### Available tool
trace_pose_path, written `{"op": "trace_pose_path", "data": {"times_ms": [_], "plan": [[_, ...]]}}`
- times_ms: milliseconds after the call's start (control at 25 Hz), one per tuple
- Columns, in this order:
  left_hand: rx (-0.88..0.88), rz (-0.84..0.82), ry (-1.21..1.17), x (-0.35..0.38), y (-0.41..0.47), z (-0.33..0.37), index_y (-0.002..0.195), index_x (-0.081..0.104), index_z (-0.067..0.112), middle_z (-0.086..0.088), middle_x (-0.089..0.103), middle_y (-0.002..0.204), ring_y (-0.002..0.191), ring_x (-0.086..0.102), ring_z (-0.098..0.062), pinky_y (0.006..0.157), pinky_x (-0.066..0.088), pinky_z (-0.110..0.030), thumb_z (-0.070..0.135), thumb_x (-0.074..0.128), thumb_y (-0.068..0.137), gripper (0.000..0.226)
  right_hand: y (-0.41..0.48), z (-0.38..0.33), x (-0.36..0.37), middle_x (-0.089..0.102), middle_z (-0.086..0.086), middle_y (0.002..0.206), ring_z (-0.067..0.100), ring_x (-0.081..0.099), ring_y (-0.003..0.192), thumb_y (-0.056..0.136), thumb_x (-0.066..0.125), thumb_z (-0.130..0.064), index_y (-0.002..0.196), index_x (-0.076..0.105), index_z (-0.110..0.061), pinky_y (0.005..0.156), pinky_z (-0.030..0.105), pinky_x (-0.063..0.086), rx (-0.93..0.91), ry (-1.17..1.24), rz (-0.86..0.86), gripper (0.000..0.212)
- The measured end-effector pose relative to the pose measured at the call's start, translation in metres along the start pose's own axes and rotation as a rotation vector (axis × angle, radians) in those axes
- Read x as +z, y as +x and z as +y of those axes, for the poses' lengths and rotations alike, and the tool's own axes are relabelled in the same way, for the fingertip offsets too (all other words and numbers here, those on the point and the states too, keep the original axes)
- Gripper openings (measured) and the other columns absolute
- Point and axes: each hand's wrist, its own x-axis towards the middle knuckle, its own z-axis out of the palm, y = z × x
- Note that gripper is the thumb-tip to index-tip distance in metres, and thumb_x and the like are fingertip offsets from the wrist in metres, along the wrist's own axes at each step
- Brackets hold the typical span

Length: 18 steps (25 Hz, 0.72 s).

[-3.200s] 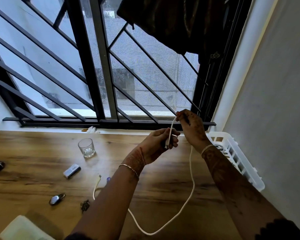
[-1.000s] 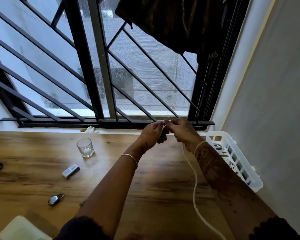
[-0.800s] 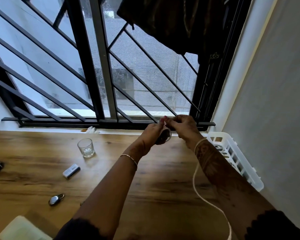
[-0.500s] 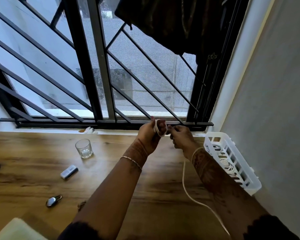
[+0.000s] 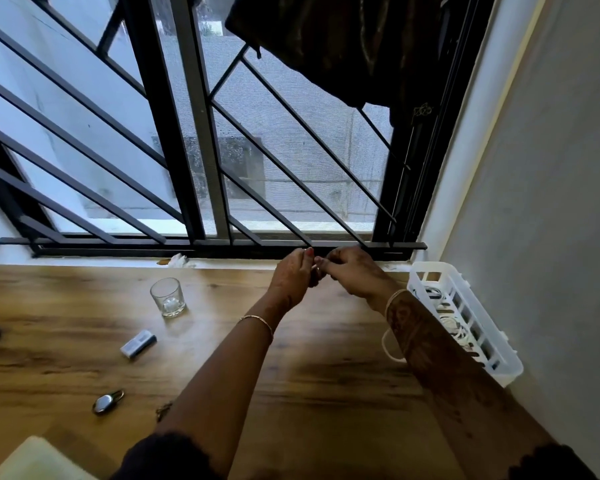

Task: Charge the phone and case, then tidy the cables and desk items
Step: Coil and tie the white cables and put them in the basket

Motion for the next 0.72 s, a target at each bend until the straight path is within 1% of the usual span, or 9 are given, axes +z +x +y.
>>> {"op": "trace_pose_path", "data": {"times_ms": [120, 200, 280, 360, 440, 520, 560, 640, 720], "plan": [[-0.041, -0.158, -0.106, -0.004, -0.006, -0.001, 0.076, 0.063, 0.005, -0.008, 0.06, 0.061, 0.049, 0.055, -0.016, 0.047, 0.043, -0.02, 0.04, 0.027, 0.103, 0.056, 0.007, 0.006, -0.002, 0.063, -0.007, 0.069, 0.007, 0.057, 0.068, 0.084, 0.065, -0.044, 0.062, 0.062, -0.024, 0.056, 0.022, 0.043, -0.039, -0.005, 0.115, 0.03], [-0.125, -0.179, -0.231, -0.003, -0.009, 0.002, 0.071, 0.063, 0.009, -0.006, 0.058, 0.058, 0.044, 0.051, -0.012, 0.043, 0.04, -0.018, 0.046, 0.029, 0.101, 0.059, 0.014, 0.011, -0.001, 0.062, -0.005, 0.065, 0.006, 0.056, 0.063, 0.077, 0.073, -0.044, 0.065, 0.064, -0.019, 0.054, 0.018, 0.041, -0.088, -0.023, 0.193, 0.029], [-0.273, -0.154, -0.456, -0.001, -0.008, 0.007, 0.075, 0.061, 0.011, -0.004, 0.058, 0.06, 0.047, 0.049, -0.01, 0.045, 0.039, -0.018, 0.045, 0.034, 0.1, 0.05, 0.019, 0.017, 0.003, 0.059, -0.004, 0.059, 0.006, 0.052, 0.055, 0.074, 0.076, -0.043, 0.065, 0.066, -0.014, 0.051, 0.016, 0.037, -0.105, 0.025, 0.255, 0.032], [-0.365, -0.177, -0.736, -0.003, -0.007, 0.011, 0.078, 0.058, 0.01, 0.001, 0.056, 0.053, 0.042, 0.044, -0.006, 0.041, 0.036, -0.016, 0.04, 0.034, 0.101, 0.045, 0.023, 0.022, 0.009, 0.064, 0.0, 0.062, 0.011, 0.056, 0.06, 0.081, 0.071, -0.04, 0.066, 0.068, -0.013, 0.057, 0.023, 0.041, -0.078, 0.109, 0.255, 0.031], [-0.419, -0.174, -0.946, -0.004, -0.008, 0.015, 0.084, 0.057, 0.005, 0.002, 0.055, 0.048, 0.038, 0.045, -0.005, 0.039, 0.04, -0.015, 0.037, 0.032, 0.103, 0.045, 0.023, 0.028, 0.014, 0.058, -0.005, 0.056, 0.01, 0.053, 0.057, 0.088, 0.063, -0.036, 0.057, 0.062, -0.022, 0.06, 0.026, 0.039, -0.051, 0.1, 0.253, 0.033], [-0.456, -0.13, -1.103, -0.003, -0.009, 0.018, 0.096, 0.055, 0.0, -0.005, 0.059, 0.061, 0.05, 0.055, -0.009, 0.049, 0.052, -0.02, 0.034, 0.032, 0.103, 0.042, 0.022, 0.032, 0.018, 0.052, -0.01, 0.055, 0.011, 0.05, 0.057, 0.091, 0.059, -0.028, 0.053, 0.053, -0.028, 0.06, 0.026, 0.038, -0.021, 0.029, 0.23, 0.038], [-0.456, -0.102, -1.168, -0.001, -0.008, 0.02, 0.098, 0.054, -0.001, -0.008, 0.058, 0.07, 0.058, 0.057, -0.012, 0.056, 0.054, -0.022, 0.033, 0.032, 0.103, 0.041, 0.021, 0.033, 0.019, 0.052, -0.011, 0.056, 0.012, 0.051, 0.058, 0.091, 0.057, -0.024, 0.054, 0.052, -0.029, 0.059, 0.026, 0.039, -0.005, -0.016, 0.19, 0.038], [-0.435, -0.051, -1.234, -0.001, -0.004, 0.023, 0.091, 0.055, -0.003, -0.009, 0.052, 0.075, 0.056, 0.059, -0.014, 0.06, 0.053, -0.025, 0.03, 0.029, 0.104, 0.043, 0.016, 0.03, 0.023, 0.053, -0.012, 0.057, 0.012, 0.052, 0.059, 0.092, 0.052, -0.019, 0.06, 0.058, -0.029, 0.055, 0.023, 0.038, -0.004, -0.131, 0.084, 0.034], [-0.397, 0.014, -1.157, 0.0, 0.001, 0.021, 0.089, 0.057, -0.002, -0.007, 0.051, 0.072, 0.057, 0.061, -0.015, 0.067, 0.051, -0.025, 0.026, 0.03, 0.104, 0.042, 0.01, 0.023, 0.021, 0.056, -0.012, 0.063, 0.01, 0.054, 0.065, 0.091, 0.051, -0.017, 0.074, 0.07, -0.026, 0.061, 0.022, 0.039, -0.032, -0.282, -0.04, 0.027]]}}
